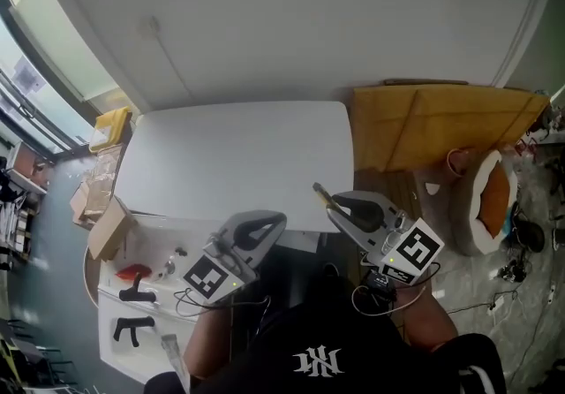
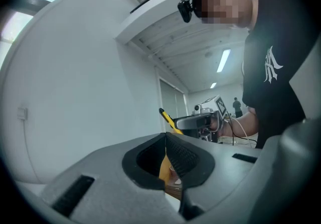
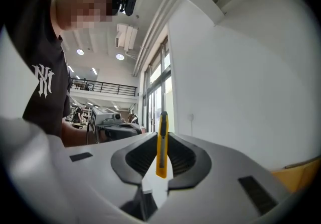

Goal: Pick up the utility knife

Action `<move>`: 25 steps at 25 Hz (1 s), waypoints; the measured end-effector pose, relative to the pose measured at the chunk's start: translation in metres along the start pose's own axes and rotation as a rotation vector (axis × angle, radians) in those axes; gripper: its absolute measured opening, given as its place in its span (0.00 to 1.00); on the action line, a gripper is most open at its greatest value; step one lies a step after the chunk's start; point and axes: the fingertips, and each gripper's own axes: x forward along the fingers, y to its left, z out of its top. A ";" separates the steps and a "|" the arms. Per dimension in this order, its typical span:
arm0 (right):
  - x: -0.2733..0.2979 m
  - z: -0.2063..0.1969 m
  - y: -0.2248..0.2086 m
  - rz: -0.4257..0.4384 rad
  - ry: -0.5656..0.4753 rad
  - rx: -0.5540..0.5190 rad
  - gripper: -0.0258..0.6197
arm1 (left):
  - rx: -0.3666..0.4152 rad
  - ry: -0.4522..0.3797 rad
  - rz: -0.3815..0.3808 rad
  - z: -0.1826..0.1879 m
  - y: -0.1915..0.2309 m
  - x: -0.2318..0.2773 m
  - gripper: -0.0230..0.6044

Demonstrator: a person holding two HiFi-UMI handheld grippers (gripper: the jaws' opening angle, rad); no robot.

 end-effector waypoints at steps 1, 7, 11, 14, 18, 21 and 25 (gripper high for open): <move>-0.002 0.001 0.013 -0.004 -0.007 0.011 0.12 | -0.005 -0.007 -0.007 0.000 -0.010 -0.010 0.05; -0.011 -0.001 0.092 0.001 -0.019 0.081 0.12 | -0.061 -0.039 -0.004 -0.011 -0.060 -0.082 0.05; -0.020 -0.014 0.125 -0.043 -0.014 0.122 0.12 | -0.110 -0.053 -0.010 -0.024 -0.077 -0.110 0.05; -0.019 -0.018 0.144 -0.025 0.005 0.137 0.12 | -0.120 -0.062 0.003 -0.029 -0.083 -0.126 0.05; -0.022 -0.014 0.150 0.021 -0.037 0.206 0.12 | -0.105 -0.050 0.013 -0.027 -0.096 -0.135 0.05; -0.027 -0.021 0.148 0.055 -0.055 0.295 0.12 | -0.110 -0.037 0.024 -0.024 -0.101 -0.137 0.05; -0.041 -0.023 0.155 0.091 -0.070 0.297 0.12 | -0.133 -0.034 0.009 -0.028 -0.109 -0.132 0.05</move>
